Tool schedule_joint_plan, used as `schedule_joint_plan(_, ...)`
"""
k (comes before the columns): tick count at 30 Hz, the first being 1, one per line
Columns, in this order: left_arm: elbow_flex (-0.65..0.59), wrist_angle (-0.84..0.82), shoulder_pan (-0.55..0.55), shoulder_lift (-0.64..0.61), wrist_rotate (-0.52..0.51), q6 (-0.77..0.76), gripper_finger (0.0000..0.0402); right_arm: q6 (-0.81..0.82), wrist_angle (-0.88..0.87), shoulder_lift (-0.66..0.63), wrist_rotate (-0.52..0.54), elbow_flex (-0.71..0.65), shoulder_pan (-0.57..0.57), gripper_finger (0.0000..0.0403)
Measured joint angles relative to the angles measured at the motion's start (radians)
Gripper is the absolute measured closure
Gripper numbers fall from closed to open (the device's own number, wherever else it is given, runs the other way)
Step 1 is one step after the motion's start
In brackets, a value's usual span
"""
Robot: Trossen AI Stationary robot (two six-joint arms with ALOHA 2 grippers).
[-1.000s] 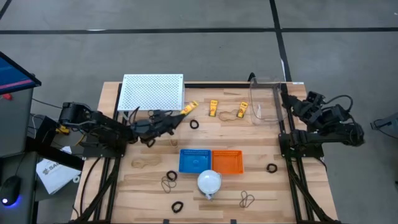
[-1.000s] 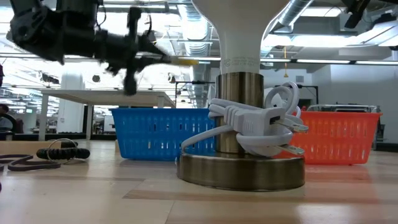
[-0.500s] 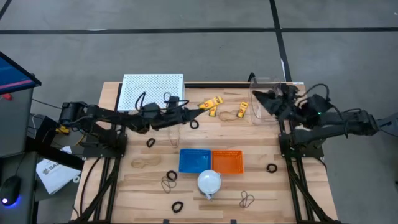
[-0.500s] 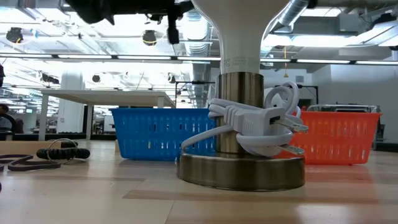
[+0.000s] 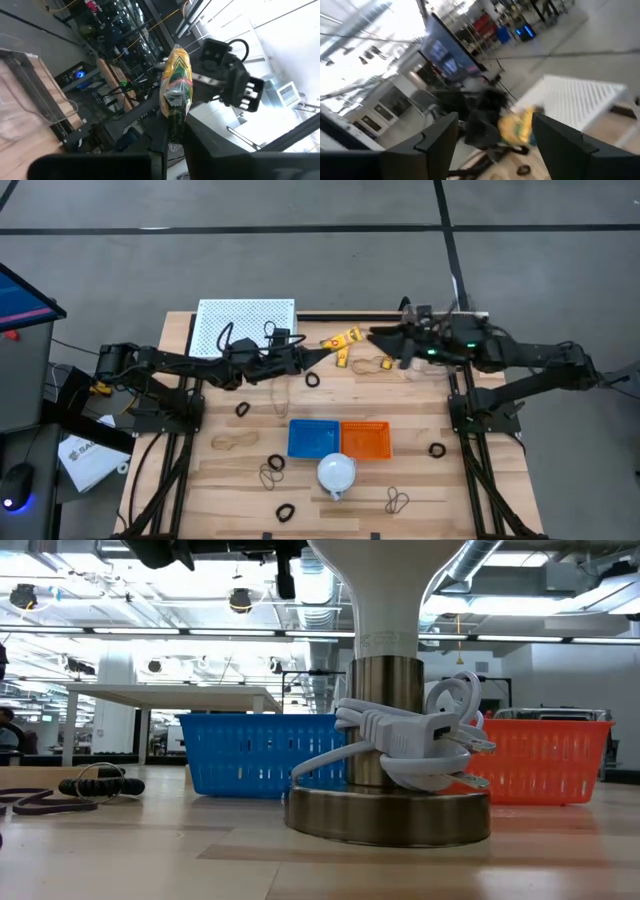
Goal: Pick & Place Office Desk Supplies
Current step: Put the yellow crayon box from the shelf into the transparent bin
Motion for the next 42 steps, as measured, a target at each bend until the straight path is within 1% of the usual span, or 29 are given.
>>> schedule_joint_plan(4, 0.0, -0.001, 0.0, 0.0, 0.006, 0.004, 0.0371, 0.052, 0.007, 0.052, -0.041, 0.003, -0.021, 0.0153)
schedule_joint_plan(9, 0.0, -0.016, 0.001, -0.021, 0.013, 0.028, 0.0371, 0.056, 0.051, 0.093, -0.032, 0.004, -0.032, 0.0153)
schedule_joint_plan(13, 0.0, -0.044, 0.0, -0.043, 0.02, 0.057, 0.037, 0.064, 0.051, 0.096, -0.054, 0.004, -0.051, 0.0153)
schedule_joint_plan(17, 0.0, -0.111, 0.001, -0.067, 0.022, 0.072, 0.0372, 0.06, 0.04, 0.09, -0.055, 0.002, -0.051, 0.0153)
schedule_joint_plan(24, 0.002, -0.123, 0.0, -0.102, 0.03, 0.12, 0.0373, 0.059, -0.011, 0.063, -0.05, 0.001, -0.06, 0.0153)
schedule_joint_plan(29, 0.002, -0.137, 0.001, -0.115, 0.025, 0.13, 0.0372, 0.06, -0.008, 0.069, -0.06, 0.001, -0.069, 0.0153)
schedule_joint_plan(36, 0.002, -0.171, 0.005, -0.113, 0.02, 0.13, 0.0372, 0.075, 0.056, 0.116, -0.079, 0.002, -0.068, 0.0153)
schedule_joint_plan(42, 0.002, -0.172, 0.005, -0.113, 0.012, 0.13, 0.0372, 0.083, 0.151, 0.166, -0.124, 0.002, -0.071, 0.0153)
